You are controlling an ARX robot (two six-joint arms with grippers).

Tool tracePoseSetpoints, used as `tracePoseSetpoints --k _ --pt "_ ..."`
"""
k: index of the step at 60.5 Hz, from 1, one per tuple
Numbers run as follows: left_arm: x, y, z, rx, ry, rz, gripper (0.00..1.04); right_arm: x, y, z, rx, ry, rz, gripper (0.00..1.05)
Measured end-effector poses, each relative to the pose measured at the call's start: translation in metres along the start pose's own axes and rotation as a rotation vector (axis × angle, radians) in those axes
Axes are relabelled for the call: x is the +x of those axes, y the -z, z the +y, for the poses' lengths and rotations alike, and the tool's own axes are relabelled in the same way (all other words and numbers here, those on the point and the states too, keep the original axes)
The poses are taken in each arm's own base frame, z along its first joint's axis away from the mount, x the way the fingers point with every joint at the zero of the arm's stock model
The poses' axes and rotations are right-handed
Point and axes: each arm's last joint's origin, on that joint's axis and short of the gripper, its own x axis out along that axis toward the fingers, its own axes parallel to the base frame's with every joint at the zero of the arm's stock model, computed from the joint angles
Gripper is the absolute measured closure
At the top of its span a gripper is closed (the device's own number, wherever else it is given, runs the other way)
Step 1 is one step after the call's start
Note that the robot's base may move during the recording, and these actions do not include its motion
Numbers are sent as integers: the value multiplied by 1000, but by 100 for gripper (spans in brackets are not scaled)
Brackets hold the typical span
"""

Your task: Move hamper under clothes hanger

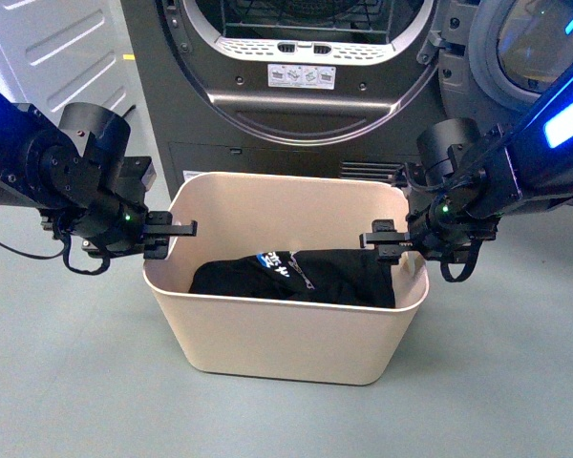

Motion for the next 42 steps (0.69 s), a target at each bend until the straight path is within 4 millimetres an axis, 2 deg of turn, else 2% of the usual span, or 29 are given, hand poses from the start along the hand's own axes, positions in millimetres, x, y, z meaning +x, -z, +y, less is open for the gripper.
tracePoseSetpoints --k 10,24,37,42 --pt "3 3 -4 -9 12 6 101 1 2 -1 -4 12 16 69" --pt "3 6 -6 -10 15 11 101 1 3 -1 -1 26 18 100" --pt "-5 12 -9 -8 11 17 101 -5 9 -1 5 27 19 102" --pt "-12 16 -11 -6 14 21 101 -10 17 -2 2 28 32 102"
